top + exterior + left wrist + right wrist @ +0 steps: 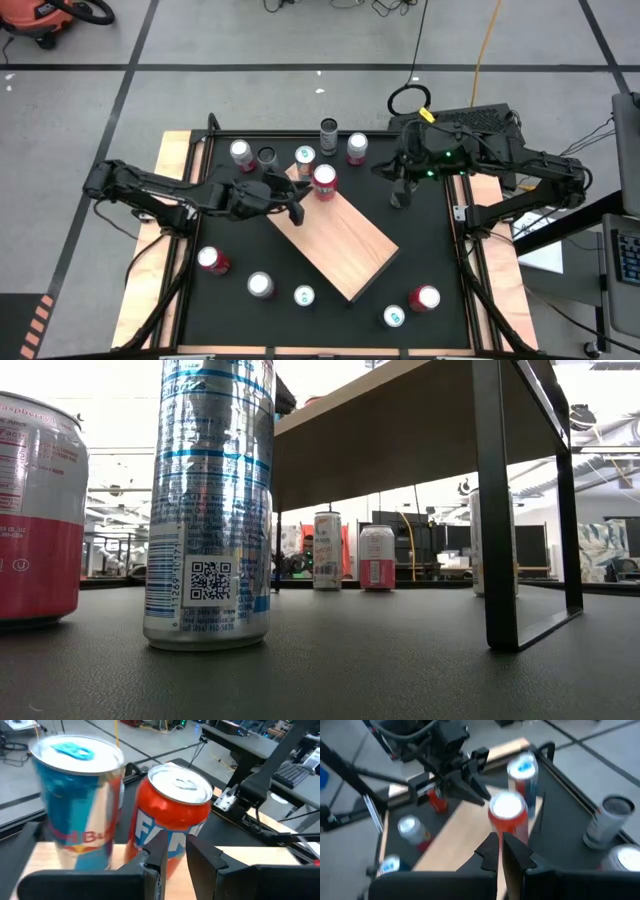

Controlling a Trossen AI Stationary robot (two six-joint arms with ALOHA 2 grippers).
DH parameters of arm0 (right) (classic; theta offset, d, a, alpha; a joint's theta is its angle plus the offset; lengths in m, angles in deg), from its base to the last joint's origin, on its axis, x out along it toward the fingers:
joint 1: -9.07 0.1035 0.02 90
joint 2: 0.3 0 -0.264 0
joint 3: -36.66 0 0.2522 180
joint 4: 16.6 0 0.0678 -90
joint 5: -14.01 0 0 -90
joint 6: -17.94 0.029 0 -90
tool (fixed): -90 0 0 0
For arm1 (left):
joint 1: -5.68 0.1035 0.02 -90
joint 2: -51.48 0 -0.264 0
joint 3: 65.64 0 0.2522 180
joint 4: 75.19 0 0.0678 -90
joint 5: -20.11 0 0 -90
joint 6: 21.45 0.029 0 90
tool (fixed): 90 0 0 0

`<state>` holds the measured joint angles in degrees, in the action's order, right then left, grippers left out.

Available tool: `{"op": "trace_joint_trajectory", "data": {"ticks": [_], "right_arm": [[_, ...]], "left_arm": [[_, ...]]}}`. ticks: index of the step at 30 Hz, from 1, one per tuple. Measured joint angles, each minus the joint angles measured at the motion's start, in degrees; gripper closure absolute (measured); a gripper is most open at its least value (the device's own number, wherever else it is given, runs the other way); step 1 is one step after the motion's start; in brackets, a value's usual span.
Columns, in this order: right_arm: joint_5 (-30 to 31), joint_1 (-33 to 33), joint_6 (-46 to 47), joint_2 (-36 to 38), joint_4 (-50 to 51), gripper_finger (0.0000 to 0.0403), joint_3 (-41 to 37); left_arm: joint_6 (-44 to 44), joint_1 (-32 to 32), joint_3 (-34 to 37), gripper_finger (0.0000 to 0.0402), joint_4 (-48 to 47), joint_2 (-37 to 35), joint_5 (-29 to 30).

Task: Place canned beverage on shelf
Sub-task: Adjust the soda cans on the shelf

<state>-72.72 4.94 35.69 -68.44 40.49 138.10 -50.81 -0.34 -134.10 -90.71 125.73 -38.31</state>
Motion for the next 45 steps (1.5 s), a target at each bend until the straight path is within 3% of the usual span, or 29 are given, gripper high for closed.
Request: {"op": "trace_joint_trajectory", "data": {"ticks": [4,9,13,26,32,45], "right_arm": [[-1.11,-1.65,1.86,-3.45,-6.38,0.0403,0.02],[-10.52,-4.43,4.98,-9.14,-12.44,0.0403,0.02],[-13.88,-6.1,5.58,-12.63,-13.41,0.0403,0.12],[-14.08,-11.75,-3.74,-22.57,-13.45,0.0403,5.64],[-16.88,-12.45,-5.57,-24.15,-15.12,0.0403,5.66],[-16.79,-12.48,-7.99,-25.55,-16.54,0.0403,5.7]], "left_arm": [[-0.31,0.0,-1.32,0.0332,-5.73,-4.0,0.11],[-1.85,0.08,-1.34,0.0332,-10.72,-6.98,2.36],[-2.16,0.11,-1.33,0.0332,-14.13,-7.03,2.56],[-4.84,0.37,-1.25,0.0332,-15.57,-6.33,3.19],[-4.86,0.37,-0.75,0.0332,-15.93,-4.8,3.19],[-6.34,0.4,0.13,0.0332,-15.32,-2.38,3.21]]}}
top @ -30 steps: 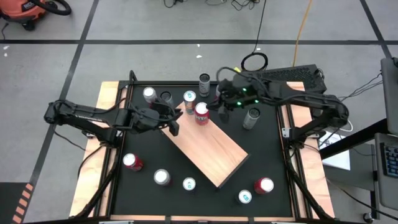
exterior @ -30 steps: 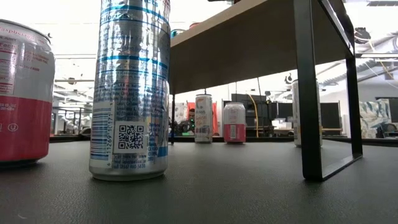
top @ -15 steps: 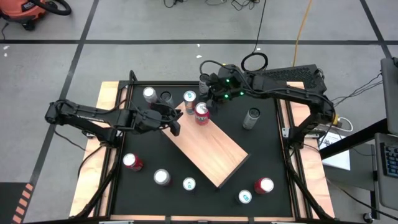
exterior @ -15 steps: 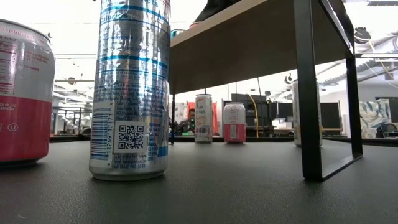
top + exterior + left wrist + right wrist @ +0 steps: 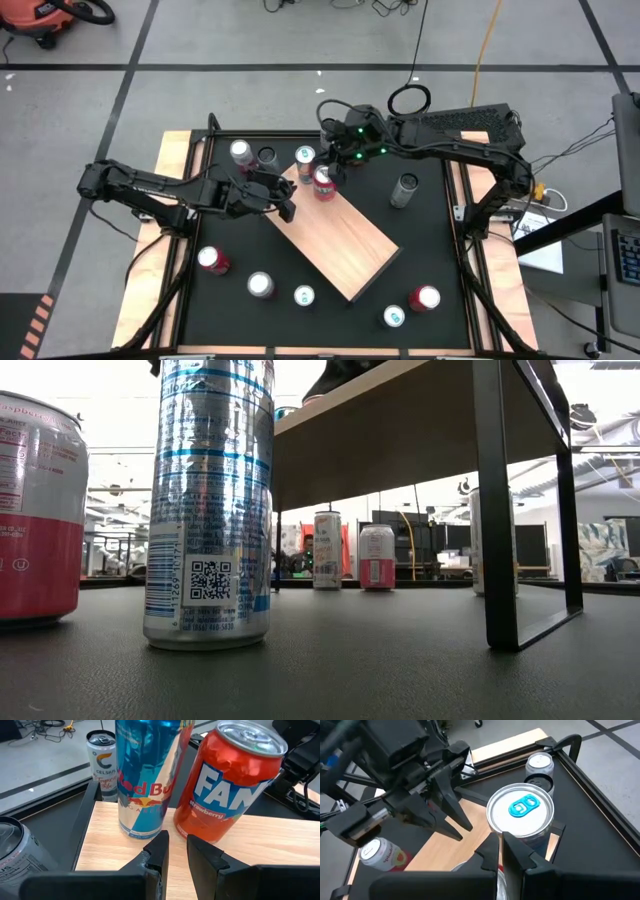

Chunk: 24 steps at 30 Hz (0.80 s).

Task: Place canned beverage on shelf
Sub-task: Adjust the soda cans on the shelf

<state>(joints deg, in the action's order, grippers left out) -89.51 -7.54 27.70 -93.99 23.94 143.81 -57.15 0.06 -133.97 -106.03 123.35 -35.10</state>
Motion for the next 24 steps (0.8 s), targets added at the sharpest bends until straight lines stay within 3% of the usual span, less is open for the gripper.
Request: {"op": "trace_joint_trajectory", "data": {"ticks": [24], "right_arm": [[0.06,-0.09,-0.46,-1.09,-1.77,0.0403,-0.02]], "left_arm": [[-0.02,0.04,0.0,0.0332,1.85,1.67,0.63]]}}
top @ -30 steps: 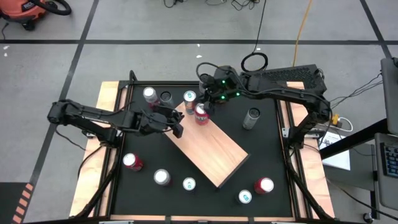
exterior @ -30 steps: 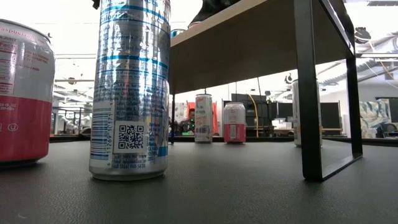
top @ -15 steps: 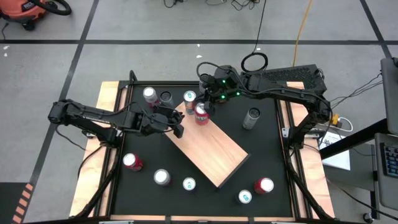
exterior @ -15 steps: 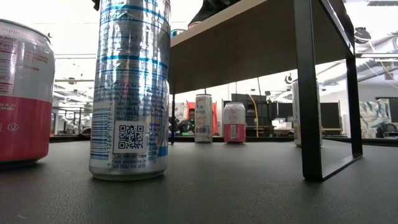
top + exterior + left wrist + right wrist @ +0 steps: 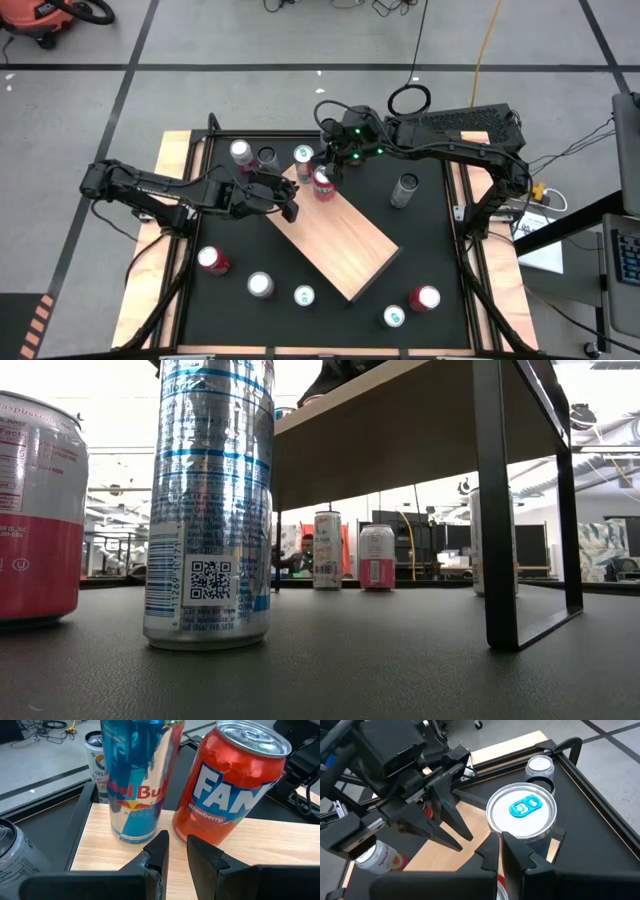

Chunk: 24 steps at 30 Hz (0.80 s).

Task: Place canned beverage on shelf
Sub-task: Adjust the soda cans on the shelf

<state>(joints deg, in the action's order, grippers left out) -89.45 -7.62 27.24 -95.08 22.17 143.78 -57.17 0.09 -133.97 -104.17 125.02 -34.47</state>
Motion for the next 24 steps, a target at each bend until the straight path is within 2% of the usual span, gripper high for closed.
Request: {"op": "trace_joint_trajectory", "data": {"ticks": [12,18,24], "right_arm": [[-0.12,0.0,-0.32,1.57,0.57,0.0403,-0.04],[-0.17,0.0,0.38,6.98,2.01,0.0403,-0.04],[-0.22,0.42,4.2,14.71,8.84,0.0403,-0.04]], "left_arm": [[-0.03,-0.09,0.0,0.0332,0.22,0.0,-0.12],[-2.34,-0.78,-0.91,0.0332,-0.69,-0.59,-2.73],[-2.69,-3.4,-3.12,0.0332,-1.09,-2.54,-2.84]]}}
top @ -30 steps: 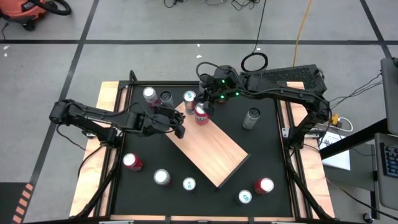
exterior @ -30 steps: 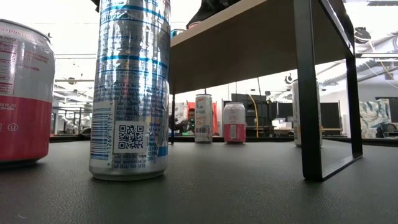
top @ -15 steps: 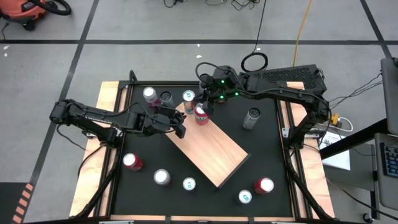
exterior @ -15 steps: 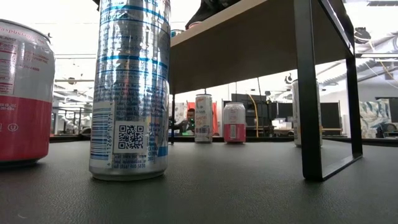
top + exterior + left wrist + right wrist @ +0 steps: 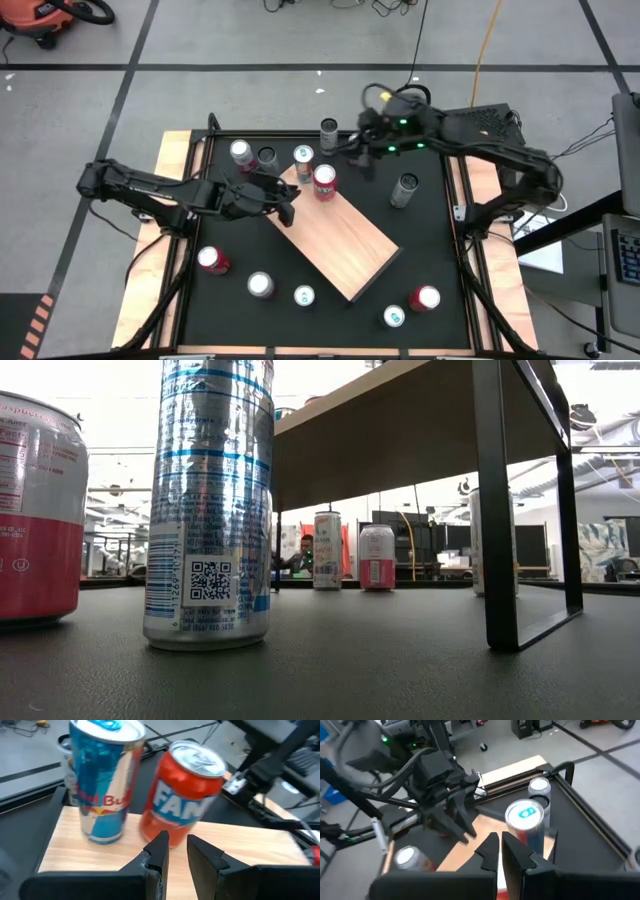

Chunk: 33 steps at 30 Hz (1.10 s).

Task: Place canned beverage on shelf
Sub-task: Adjust the soda cans on the shelf

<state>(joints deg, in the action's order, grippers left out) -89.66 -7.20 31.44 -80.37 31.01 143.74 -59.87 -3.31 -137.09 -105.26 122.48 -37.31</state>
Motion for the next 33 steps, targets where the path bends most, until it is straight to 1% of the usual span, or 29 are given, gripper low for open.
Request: {"op": "trace_joint_trajectory", "data": {"ticks": [2,9,15,19,22,25,29,31,33], "right_arm": [[0.04,0.49,1.77,2.41,2.95,0.0403,0.0],[0.02,4.03,4.45,8.8,13.58,0.0403,0.0],[0.19,7.85,7.87,12.84,21.89,0.0403,0.0],[0.65,10.79,10.73,14.5,25.82,0.0403,0.0],[5.03,13.42,13.03,15.1,27.63,0.0403,0.0],[11.49,15.55,14.84,14.99,28.81,0.0403,0.0],[17.44,17.31,15.97,13.47,29.68,0.0403,0.0],[19.58,17.46,15.32,12.11,29.81,0.0403,0.0],[19.5,16.85,12.13,10.42,29.69,0.0403,-0.31]], "left_arm": [[0.12,-0.93,-1.08,0.0332,-0.23,-0.72,0.0],[-0.28,-5.39,-4.68,0.0332,-7.43,-3.55,0.02],[-0.32,-10.2,-6.72,0.0332,-8.75,-4.34,0.24],[-4.35,-13.56,-6.74,0.0332,-8.96,-4.32,0.68],[-8.07,-16.17,-6.74,0.0332,-9.1,-4.02,2.42],[-9.31,-19.32,-6.74,0.0332,-8.58,-3.89,6.4],[-11.3,-22.06,-6.83,0.0332,-7.76,-3.08,11.03],[-12.31,-22.9,-6.81,0.0332,-7.7,-2.55,12.36],[-12.3,-23.43,-6.83,0.0332,-6.66,-1.8,12.85]]}}
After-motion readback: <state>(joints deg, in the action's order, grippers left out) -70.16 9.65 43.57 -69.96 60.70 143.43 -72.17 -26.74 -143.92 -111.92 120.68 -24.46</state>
